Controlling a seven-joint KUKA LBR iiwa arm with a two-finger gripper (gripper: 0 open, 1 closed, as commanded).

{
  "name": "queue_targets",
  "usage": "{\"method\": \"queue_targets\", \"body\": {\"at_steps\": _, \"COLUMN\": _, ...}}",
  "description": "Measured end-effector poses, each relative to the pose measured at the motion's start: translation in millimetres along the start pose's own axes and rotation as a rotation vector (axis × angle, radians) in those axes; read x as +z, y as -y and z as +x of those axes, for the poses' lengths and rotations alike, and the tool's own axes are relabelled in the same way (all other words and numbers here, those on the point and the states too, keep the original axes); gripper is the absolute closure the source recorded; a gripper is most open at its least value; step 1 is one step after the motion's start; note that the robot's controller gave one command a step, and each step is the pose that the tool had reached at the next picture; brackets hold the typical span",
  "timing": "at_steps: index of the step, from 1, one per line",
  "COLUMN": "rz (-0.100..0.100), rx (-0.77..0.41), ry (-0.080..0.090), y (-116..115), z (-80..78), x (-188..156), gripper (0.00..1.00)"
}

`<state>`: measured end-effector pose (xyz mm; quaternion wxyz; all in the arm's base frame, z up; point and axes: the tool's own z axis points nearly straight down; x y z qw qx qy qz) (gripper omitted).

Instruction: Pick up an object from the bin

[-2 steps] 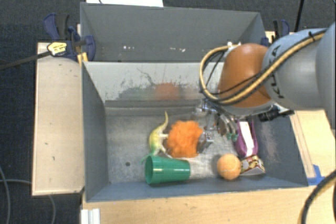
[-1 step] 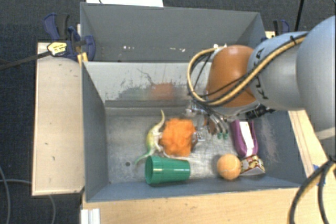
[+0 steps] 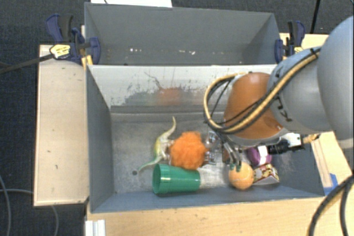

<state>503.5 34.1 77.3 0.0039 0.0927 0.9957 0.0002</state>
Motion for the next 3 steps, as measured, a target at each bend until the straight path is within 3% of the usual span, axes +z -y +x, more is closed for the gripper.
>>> {"method": "queue_targets", "body": {"at_steps": 1, "rz": 0.0, "rx": 0.0, "ry": 0.0, "y": 0.0, "z": 0.0, "x": 0.0, "gripper": 1.0}}
{"method": "queue_targets", "body": {"at_steps": 2, "rz": 0.003, "rx": -0.011, "ry": -0.014, "y": -4.5, "z": -6.1, "x": -39.2, "gripper": 1.0}}
{"method": "queue_targets", "body": {"at_steps": 3, "rz": 0.001, "rx": 0.013, "ry": -0.005, "y": -15.4, "z": -24.3, "x": -170.8, "gripper": 1.0}}
